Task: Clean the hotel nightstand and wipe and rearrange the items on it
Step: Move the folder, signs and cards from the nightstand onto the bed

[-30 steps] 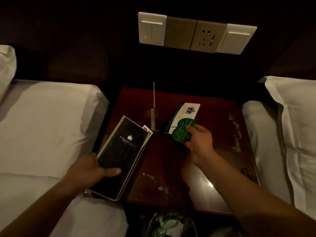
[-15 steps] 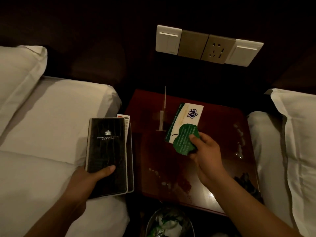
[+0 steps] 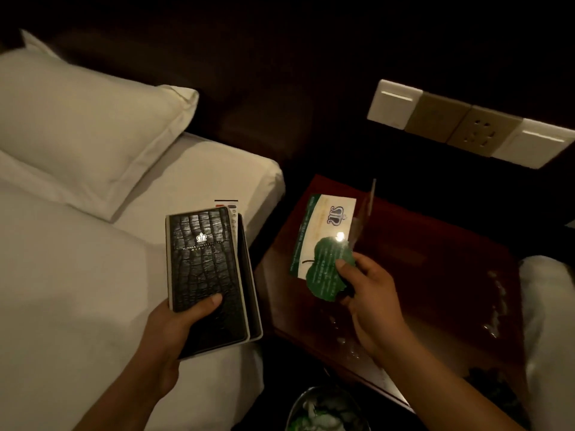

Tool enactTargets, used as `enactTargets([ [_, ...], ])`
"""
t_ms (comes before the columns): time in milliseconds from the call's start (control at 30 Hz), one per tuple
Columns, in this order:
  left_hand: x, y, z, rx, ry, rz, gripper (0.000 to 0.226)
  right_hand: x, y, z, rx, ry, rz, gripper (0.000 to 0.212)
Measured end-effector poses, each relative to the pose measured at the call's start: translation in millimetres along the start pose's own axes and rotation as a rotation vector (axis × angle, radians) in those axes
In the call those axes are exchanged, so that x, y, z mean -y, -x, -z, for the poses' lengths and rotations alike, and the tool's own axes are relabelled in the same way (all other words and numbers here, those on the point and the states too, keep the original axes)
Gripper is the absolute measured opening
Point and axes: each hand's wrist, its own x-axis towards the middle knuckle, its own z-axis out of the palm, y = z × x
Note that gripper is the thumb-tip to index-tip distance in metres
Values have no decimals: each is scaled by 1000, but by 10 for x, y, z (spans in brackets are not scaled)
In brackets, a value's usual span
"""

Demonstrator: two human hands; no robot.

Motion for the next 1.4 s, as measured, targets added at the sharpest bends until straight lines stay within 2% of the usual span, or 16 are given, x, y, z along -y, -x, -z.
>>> enactTargets([
  [300,127,231,1350,-208,25,-71,64,-486,253,-1305,210,73,-108,19],
  [567,390,568,2804,-446,54,-176,63,-1019,894,-2727,387,162,-176,19],
  [700,507,730,3457,-554,-9,-266,98,-1213,1208,-3403,472,222,-208,20],
  [767,560,799,3768,-583,-35,-285,106,-1296,1338,-3732,518,250,-206,20],
  [1067,859,813,4627,-640,-28,-259,110,-1774,1644,-4822,701,322,-253,20],
  [1400,961,905,5417,-896,53,-159,103,-2207,1687,-5730,878,404,-349,17],
])
